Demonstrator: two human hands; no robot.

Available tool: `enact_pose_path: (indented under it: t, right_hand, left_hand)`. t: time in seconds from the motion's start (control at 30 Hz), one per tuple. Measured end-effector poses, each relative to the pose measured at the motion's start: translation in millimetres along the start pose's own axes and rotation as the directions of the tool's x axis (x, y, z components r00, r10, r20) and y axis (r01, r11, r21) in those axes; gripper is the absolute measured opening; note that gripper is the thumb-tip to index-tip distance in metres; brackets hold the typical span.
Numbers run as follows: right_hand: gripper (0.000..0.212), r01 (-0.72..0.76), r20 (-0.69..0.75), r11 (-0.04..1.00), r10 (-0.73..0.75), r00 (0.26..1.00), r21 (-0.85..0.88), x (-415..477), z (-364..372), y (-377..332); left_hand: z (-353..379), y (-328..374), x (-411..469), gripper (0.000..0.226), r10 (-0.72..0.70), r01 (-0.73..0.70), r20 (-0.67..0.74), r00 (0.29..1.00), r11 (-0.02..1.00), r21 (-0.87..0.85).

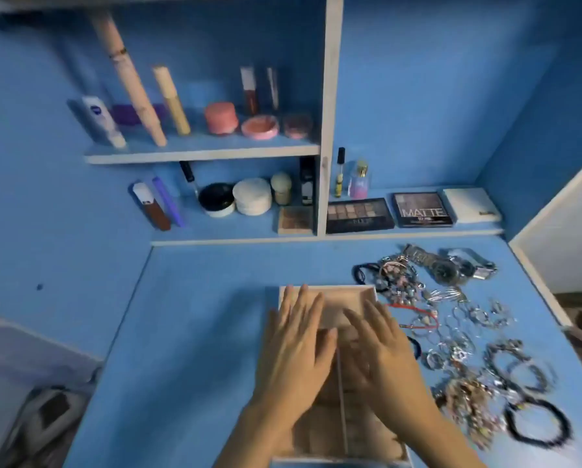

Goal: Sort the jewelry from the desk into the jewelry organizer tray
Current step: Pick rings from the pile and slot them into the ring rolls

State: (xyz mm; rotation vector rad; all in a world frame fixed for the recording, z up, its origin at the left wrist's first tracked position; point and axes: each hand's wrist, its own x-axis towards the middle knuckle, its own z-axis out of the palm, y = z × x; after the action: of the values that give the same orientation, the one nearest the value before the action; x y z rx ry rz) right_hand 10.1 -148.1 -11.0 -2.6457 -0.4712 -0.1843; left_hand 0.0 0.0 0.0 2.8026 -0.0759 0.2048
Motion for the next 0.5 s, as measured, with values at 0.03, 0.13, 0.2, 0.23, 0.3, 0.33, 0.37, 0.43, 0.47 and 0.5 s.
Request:
enact_pose_path:
  t: [0.03, 0.13, 0.2, 0.23, 0.3, 0.33, 0.37, 0.43, 0.47, 0.5]
  right_hand:
    - [0.049, 0.03, 0.007, 0.999, -0.029, 1.0, -0.035, -5.9, 9.9, 1.9]
    - [0.053, 0.042, 0.001, 0.997, -0.042, 0.999, -0.07, -17.6, 29.3, 8.4]
    - [0.056, 0.061, -0.037, 0.996, -0.064, 0.997, -0.066, -19.3, 35.0, 8.8]
    - [0.057, 0.067, -0.062, 0.995, -0.071, 0.996, -0.073, -19.0, 36.6, 9.2]
    - [0.058, 0.072, -0.089, 0.993, -0.081, 0.993, -0.096, -19.2, 38.0, 9.7]
    - [0.058, 0.077, -0.1, 0.991, -0.088, 0.991, -0.112, -19.1, 38.9, 9.9]
    - [0.058, 0.077, -0.103, 0.99, -0.089, 0.991, -0.122, -18.9, 39.6, 10.0]
    - [0.056, 0.073, -0.114, 0.989, -0.089, 0.99, -0.131, -18.9, 40.6, 10.3]
    - [0.055, 0.071, -0.118, 0.988, -0.087, 0.989, -0.135, -18.6, 40.9, 10.3]
    - [0.055, 0.067, -0.123, 0.988, -0.084, 0.989, -0.136, -18.1, 40.8, 10.7]
  left_hand:
    - [9.3, -2.7, -4.7, 0.05, -0.014, 0.014, 0.039, 0.999, 1.0, 0.009]
    - [33.2, -13.0, -16.7, 0.052, -0.008, 0.005, 0.037, 0.999, 0.998, 0.063]
    - [40.8, -15.2, -20.8, 0.049, 0.03, -0.03, -0.002, 1.0, 0.997, 0.07]
    - [43.3, -16.6, -21.4, 0.049, 0.042, -0.039, -0.029, 0.999, 0.996, 0.081]
    - [45.9, -18.6, -21.0, 0.049, 0.052, -0.046, -0.069, 0.996, 0.996, 0.076]
    - [46.0, -18.6, -20.7, 0.05, 0.045, -0.04, -0.074, 0.996, 0.997, 0.06]
    - [47.0, -18.7, -20.5, 0.05, 0.045, -0.04, -0.084, 0.995, 0.998, 0.055]
    - [48.6, -18.8, -20.1, 0.051, 0.057, -0.049, -0.105, 0.993, 0.996, 0.073]
    - [48.1, -18.6, -20.0, 0.05, 0.061, -0.052, -0.106, 0.992, 0.995, 0.086]
    - [47.4, -18.5, -19.2, 0.05, 0.064, -0.054, -0.102, 0.993, 0.993, 0.104]
